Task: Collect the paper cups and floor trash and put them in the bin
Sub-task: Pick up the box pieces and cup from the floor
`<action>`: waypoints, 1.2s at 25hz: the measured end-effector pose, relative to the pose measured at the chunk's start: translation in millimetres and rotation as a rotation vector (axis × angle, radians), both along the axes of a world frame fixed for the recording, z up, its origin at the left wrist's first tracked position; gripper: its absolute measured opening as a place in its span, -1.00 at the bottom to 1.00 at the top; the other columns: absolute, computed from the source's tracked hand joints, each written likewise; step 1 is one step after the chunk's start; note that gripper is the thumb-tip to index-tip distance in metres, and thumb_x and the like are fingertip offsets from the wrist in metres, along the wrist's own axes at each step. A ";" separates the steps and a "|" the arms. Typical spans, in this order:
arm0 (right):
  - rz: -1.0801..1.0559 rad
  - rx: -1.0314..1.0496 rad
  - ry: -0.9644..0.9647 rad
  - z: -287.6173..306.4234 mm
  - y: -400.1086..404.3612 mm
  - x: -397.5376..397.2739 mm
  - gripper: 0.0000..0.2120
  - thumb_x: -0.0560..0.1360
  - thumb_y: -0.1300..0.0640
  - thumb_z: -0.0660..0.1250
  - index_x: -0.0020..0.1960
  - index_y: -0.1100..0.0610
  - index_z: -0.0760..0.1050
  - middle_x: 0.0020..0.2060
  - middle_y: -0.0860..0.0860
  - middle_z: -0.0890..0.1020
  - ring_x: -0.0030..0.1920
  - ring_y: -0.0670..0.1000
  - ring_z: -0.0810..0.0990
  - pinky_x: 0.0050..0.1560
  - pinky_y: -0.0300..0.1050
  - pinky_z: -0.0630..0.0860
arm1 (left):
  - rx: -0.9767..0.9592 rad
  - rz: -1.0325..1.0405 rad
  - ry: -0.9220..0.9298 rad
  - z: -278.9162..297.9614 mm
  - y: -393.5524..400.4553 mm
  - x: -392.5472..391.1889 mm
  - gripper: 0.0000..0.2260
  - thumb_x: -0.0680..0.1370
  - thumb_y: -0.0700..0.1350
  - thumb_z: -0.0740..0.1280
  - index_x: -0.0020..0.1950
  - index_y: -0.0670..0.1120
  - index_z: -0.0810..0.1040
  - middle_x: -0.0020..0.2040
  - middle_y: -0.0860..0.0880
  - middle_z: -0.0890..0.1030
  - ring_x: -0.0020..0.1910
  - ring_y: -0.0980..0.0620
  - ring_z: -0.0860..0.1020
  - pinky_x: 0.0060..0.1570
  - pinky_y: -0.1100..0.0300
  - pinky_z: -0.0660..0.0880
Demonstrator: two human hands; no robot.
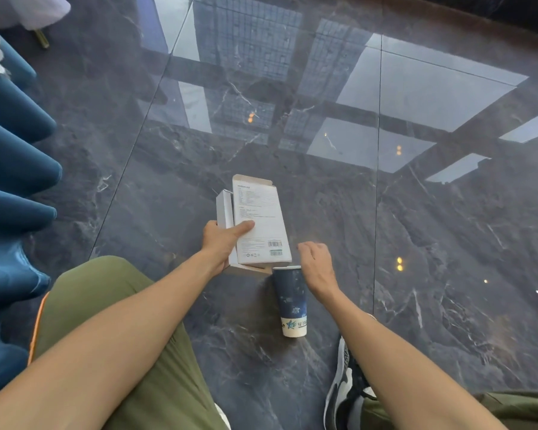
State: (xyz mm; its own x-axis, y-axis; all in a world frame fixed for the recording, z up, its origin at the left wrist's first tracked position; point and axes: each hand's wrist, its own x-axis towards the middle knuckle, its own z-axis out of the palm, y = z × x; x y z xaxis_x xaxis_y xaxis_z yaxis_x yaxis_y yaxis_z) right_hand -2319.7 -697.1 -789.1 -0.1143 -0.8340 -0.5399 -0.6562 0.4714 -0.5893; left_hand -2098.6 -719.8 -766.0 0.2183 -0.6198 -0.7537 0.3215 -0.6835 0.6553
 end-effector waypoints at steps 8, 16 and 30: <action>0.074 0.255 0.011 -22.1 52.6 -5.2 0.03 0.24 -0.38 0.44 0.58 -0.07 0.13 0.48 0.01 0.35 0.41 0.14 0.51 0.33 0.18 0.55 | -0.008 -0.045 0.026 3.0 0.4 -4.9 -0.67 0.46 -0.21 0.60 0.18 -0.25 0.66 0.06 -0.19 0.76 -0.11 -0.07 0.76 -0.31 0.12 0.69; -0.125 0.233 -0.029 -34.9 42.1 -3.4 -0.34 0.25 -0.19 0.49 0.23 0.02 0.35 0.13 0.04 0.54 0.01 0.04 0.65 0.04 0.14 0.68 | -0.006 0.067 0.155 -1.9 -8.9 -10.7 -0.67 0.49 -0.23 0.57 0.22 -0.22 0.63 0.05 -0.18 0.76 -0.17 -0.07 0.78 -0.32 0.05 0.69; -0.237 0.134 -0.147 200.2 -30.7 -3.6 -0.32 0.27 -0.23 0.49 0.26 -0.01 0.32 0.20 0.06 0.51 0.10 0.06 0.63 0.16 0.21 0.65 | 0.035 -0.049 0.074 183.5 63.6 6.6 -0.43 0.39 -0.17 0.66 0.33 -0.13 0.53 0.16 -0.09 0.75 0.10 -0.13 0.75 0.07 -0.14 0.70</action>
State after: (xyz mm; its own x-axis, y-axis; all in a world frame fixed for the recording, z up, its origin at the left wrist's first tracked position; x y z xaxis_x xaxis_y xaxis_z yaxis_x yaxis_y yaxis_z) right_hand -2323.3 -727.8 -588.9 -0.2095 -0.7137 -0.6684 -0.4311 0.6810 -0.5920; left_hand -2092.0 -656.2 -582.5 0.1315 -0.6011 -0.7883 0.3336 -0.7220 0.6062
